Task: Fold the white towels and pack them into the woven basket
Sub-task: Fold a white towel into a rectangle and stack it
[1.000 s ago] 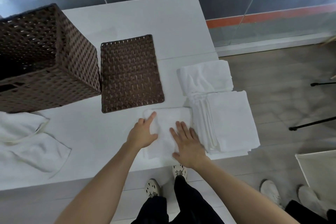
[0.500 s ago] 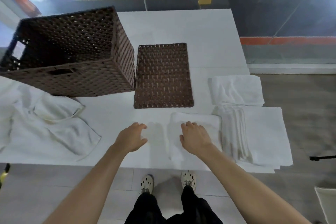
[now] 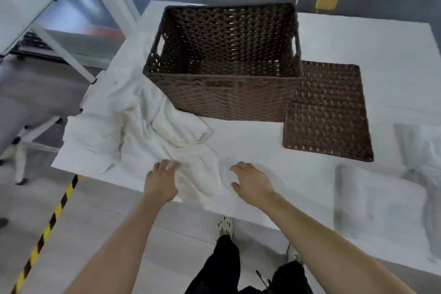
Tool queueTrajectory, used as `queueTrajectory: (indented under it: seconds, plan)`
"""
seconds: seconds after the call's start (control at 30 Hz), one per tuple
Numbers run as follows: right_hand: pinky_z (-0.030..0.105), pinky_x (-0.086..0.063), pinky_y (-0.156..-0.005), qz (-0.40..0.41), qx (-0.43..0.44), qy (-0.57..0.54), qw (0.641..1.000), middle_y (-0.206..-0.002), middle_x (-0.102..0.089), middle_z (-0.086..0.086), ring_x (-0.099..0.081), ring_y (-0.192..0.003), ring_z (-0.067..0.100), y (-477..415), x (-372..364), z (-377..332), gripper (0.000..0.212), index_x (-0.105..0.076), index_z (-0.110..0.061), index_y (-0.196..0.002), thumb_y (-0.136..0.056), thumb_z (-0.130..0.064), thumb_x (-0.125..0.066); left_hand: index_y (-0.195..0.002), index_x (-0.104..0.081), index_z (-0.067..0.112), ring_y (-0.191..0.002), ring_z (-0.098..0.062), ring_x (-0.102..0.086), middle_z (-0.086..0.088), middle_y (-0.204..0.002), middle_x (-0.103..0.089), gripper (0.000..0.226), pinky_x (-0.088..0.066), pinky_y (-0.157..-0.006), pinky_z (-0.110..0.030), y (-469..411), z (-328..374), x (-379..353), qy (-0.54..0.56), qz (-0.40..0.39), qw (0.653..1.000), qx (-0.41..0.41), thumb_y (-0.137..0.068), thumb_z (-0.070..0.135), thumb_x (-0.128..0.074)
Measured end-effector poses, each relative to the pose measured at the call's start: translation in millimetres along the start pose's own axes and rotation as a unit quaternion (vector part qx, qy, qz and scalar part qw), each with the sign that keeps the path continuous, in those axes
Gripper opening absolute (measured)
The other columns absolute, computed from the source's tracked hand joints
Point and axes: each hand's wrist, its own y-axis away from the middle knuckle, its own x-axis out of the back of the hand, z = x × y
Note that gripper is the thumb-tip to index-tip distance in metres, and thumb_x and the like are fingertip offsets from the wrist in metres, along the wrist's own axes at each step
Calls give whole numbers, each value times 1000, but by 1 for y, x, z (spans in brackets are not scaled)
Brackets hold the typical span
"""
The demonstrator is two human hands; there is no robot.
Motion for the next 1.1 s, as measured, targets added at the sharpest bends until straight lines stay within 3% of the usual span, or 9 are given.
queueTrajectory:
  seconds: [0.1, 0.2, 0.33, 0.43, 0.57, 0.63, 0.73, 0.93, 1.1]
  plan:
    - [40, -47, -112, -6, -20, -56, 998, -162, -37, -2, -37, -147, 24, -35, -13, -38, 65, -32, -19, -162, -106, -36, -58, -156, -48, 41, -130, -29, -53, -2, -144, -41, 80, -57, -99, -44, 1, -38, -22, 62, -71, 995, -11, -87, 6, -69]
    - [41, -44, -116, 40, -19, -48, 998, -162, -38, -2, -38, -147, 25, -73, -16, -57, 63, -34, -18, -161, -105, -29, -60, -146, -62, 36, -124, -30, -56, -5, -138, -45, 60, -60, -86, -44, 1, -53, -37, 96, -27, 994, -54, -89, 22, -78]
    - [42, -52, -101, 74, -3, -16, 997, -156, -47, -5, -60, -125, 28, -128, -5, -79, 51, -44, -23, -157, -107, -29, -54, -127, -72, 25, -114, -30, -61, -7, -132, -49, 39, -60, -78, -43, -2, -57, -47, 73, 5, 994, -79, -89, 25, -81]
    - [42, -55, -92, 43, 16, 10, 999, -150, -52, -2, -64, -116, 31, -168, -3, -97, 51, -44, -24, -156, -107, -33, -55, -116, -74, 16, -94, -31, -68, -6, -119, -54, 30, -60, -76, -42, -7, -69, -47, 166, 20, 982, -83, -87, 15, -84]
    - [36, -45, -87, -29, -16, 31, 999, -129, -58, 4, -62, -115, 30, -191, -18, -100, 23, -62, -18, -127, -107, -25, -55, -119, -58, 8, -91, -32, -65, -7, -111, -60, 22, -53, -77, -43, -9, -92, -39, 281, 52, 958, 9, -101, 15, -69]
    - [37, -46, -85, -10, -16, 3, 1000, -118, -59, 2, -62, -108, 28, -185, -21, -97, 8, -62, -20, -109, -105, -23, -56, -116, -51, 11, -87, -30, -67, -8, -106, -68, 18, -55, -75, -43, -9, -103, -32, 348, 79, 927, 117, -107, 23, -61]
    - [36, -48, -80, 33, -21, -46, 998, -105, -61, -3, -63, -96, 24, -169, -11, -89, 8, -63, -23, -98, -102, -19, -58, -113, -46, 17, -81, -24, -76, -8, -101, -76, 22, -61, -71, -43, -12, -109, -13, 473, 125, 836, 250, -110, 38, -53]
    - [32, -50, -80, 38, -48, -35, 997, -108, -71, -6, -67, -96, 22, -129, 14, -64, 14, -69, -21, -102, -102, -25, -56, -100, -57, 7, -80, -28, -75, -5, -90, -65, 22, -65, -70, -44, -30, -75, 53, 604, 189, 737, 237, -101, 29, -59]
    - [29, -55, -83, 58, -70, -213, 973, -109, -72, -14, -71, -94, 10, -124, 27, -92, 33, -66, -33, -123, -96, -53, -67, -72, -42, 6, -69, -21, -46, -5, -83, -45, 31, -38, -68, -39, -31, -80, 88, 590, 161, 778, 143, -82, 23, -66]
